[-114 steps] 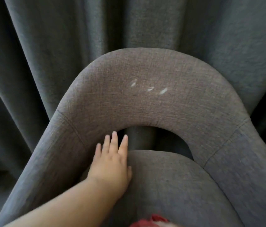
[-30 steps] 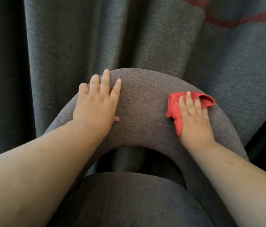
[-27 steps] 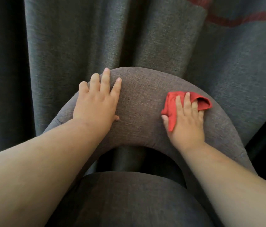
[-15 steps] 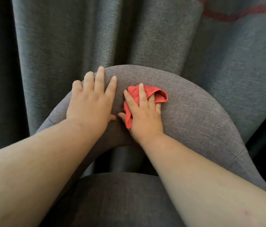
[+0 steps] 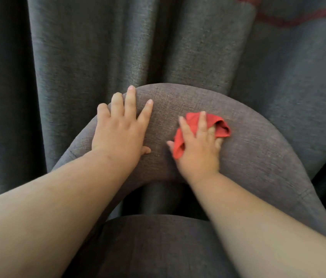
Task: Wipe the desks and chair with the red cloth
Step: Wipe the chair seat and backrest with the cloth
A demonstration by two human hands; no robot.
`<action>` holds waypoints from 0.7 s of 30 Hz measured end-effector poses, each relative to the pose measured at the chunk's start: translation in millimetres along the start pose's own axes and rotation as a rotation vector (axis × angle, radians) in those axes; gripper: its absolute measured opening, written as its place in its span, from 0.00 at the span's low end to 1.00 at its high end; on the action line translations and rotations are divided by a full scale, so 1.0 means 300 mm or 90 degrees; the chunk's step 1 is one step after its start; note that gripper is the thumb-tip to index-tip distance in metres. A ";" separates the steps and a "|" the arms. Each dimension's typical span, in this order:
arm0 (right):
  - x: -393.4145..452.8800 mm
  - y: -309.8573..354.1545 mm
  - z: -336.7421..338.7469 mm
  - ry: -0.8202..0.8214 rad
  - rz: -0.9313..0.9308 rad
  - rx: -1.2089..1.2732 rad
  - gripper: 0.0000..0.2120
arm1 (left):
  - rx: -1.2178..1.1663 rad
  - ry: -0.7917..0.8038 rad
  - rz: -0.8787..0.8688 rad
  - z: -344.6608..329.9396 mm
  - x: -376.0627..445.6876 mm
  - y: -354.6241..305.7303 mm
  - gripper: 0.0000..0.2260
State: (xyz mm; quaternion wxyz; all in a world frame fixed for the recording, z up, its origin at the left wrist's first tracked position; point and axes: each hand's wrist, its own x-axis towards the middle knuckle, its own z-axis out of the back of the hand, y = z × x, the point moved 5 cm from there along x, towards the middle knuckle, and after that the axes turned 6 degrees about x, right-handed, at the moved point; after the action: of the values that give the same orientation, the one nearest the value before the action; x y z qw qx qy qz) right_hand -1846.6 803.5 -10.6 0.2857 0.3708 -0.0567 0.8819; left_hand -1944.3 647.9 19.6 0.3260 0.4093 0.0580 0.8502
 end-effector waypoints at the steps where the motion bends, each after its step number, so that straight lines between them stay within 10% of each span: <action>1: 0.009 0.073 -0.024 -0.003 0.012 0.046 0.34 | 0.002 0.001 0.001 0.000 0.000 0.005 0.48; 5: 0.026 0.232 -0.072 -0.027 0.107 0.115 0.36 | 0.005 -0.020 0.001 0.006 -0.005 0.002 0.37; 12: 0.004 -0.076 0.012 0.057 0.247 -0.157 0.30 | 0.008 -0.006 -0.003 -0.002 -0.002 0.002 0.52; 21: -0.077 -0.154 0.100 0.098 0.179 -0.127 0.25 | 0.000 -0.013 -0.004 -0.012 0.001 0.003 0.52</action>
State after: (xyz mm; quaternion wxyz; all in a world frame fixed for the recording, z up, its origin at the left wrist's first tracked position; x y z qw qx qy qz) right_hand -1789.7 821.7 -10.0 0.1984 0.2607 -0.1728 0.9289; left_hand -1947.7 648.1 17.8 0.3294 0.4178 0.0559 0.8448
